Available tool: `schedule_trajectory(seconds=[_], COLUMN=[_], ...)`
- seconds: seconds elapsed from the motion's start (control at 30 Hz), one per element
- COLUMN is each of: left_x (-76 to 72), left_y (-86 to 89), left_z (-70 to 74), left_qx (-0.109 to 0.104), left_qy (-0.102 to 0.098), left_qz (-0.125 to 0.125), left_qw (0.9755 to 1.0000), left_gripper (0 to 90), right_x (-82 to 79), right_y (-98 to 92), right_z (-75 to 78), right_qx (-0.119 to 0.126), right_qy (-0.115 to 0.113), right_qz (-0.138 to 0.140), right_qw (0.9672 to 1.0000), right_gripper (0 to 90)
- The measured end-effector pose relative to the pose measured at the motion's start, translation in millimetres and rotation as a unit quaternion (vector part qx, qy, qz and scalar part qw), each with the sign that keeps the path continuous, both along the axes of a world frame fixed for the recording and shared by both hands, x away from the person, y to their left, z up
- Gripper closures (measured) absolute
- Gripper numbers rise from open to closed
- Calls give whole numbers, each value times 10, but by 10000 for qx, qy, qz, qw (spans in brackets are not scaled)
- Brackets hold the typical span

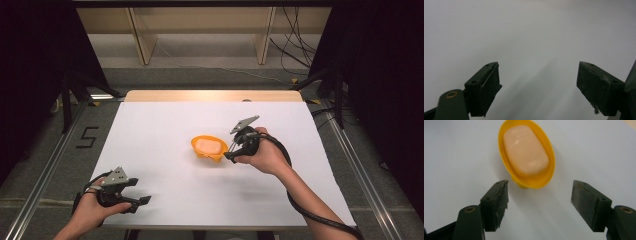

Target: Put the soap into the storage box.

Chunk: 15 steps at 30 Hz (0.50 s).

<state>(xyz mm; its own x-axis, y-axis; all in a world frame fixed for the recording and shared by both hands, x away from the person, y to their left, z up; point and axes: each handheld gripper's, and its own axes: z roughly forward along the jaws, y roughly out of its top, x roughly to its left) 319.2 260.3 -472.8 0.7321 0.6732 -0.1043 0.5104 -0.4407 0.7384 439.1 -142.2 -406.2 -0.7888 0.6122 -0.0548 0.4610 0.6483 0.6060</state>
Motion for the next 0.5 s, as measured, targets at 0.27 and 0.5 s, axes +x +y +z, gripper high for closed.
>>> schedule_trajectory(seconds=[0.27, 0.5], left_x=[0, 4], left_y=[4, 11], left_z=[-2, -2], left_qx=[-4, 63], left_qy=[-7, 0], left_qz=[27, 12], left_qw=[10000, 10000], left_gripper=[182, 182], right_x=[-214, -411], right_y=[-260, -461], right_z=[-129, -341], right_qx=[193, 483], right_qy=[3, -50], right_qz=[-154, -312], right_qw=[9997, 9983], right_gripper=[316, 336])
